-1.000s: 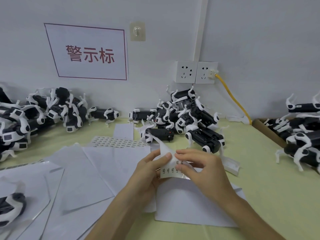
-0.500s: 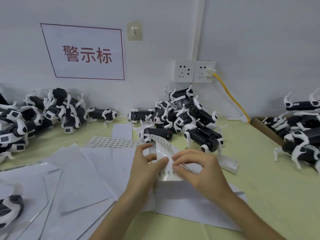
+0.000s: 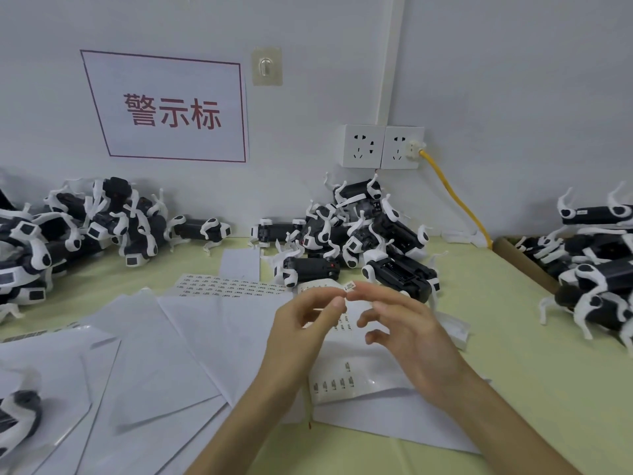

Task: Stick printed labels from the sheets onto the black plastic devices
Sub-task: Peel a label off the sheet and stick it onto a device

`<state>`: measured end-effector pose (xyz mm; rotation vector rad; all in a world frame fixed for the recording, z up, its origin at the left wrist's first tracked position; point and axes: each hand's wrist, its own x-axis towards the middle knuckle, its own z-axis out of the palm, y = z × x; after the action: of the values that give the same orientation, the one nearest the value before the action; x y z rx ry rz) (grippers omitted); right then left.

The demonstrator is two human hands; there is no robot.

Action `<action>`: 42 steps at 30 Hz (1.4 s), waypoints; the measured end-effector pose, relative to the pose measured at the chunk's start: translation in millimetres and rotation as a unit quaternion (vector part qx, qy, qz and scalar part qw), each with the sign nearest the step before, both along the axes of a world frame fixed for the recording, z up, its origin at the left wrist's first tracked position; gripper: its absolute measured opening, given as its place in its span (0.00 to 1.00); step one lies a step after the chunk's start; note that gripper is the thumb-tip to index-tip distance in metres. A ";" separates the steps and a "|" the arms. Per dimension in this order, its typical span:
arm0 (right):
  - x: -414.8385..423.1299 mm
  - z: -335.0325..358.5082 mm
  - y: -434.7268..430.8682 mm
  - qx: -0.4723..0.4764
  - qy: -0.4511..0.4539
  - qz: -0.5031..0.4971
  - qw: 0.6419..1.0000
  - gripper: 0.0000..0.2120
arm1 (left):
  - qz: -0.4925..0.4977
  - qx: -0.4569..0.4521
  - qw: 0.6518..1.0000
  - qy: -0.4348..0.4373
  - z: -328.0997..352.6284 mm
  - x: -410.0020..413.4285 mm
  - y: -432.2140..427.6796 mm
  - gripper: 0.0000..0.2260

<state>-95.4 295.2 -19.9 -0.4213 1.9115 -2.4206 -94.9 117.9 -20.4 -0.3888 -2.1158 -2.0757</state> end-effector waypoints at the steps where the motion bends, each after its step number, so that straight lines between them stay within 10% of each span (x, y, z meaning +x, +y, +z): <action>1: 0.1 -0.4 0.0 0.009 0.005 -0.004 1.000 0.17 | -0.011 0.014 1.000 -0.011 0.6 -0.3 -0.4 0.07; 15: -2.4 -10.4 -4.1 0.186 0.103 -0.177 0.961 0.17 | 0.030 0.018 0.999 -0.041 0.1 -5.5 -5.0 0.08; 21: -2.5 -13.6 2.4 0.374 0.341 -0.234 0.830 0.11 | 0.029 -0.058 0.998 -0.012 -1.6 0.7 1.9 0.10; 29: -5.1 -8.1 11.5 0.439 0.443 -0.249 0.741 0.07 | -0.014 -0.064 0.997 -0.042 -2.6 4.8 5.5 0.13; 42: -6.3 -10.3 12.8 0.477 0.424 -0.296 0.711 0.08 | -0.053 0.018 0.993 -0.105 -2.4 6.1 8.2 0.13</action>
<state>-101.7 308.0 -30.2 -1.0427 3.7519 -0.9095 -88.8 126.1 -22.7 -0.2958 -2.2111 -2.3037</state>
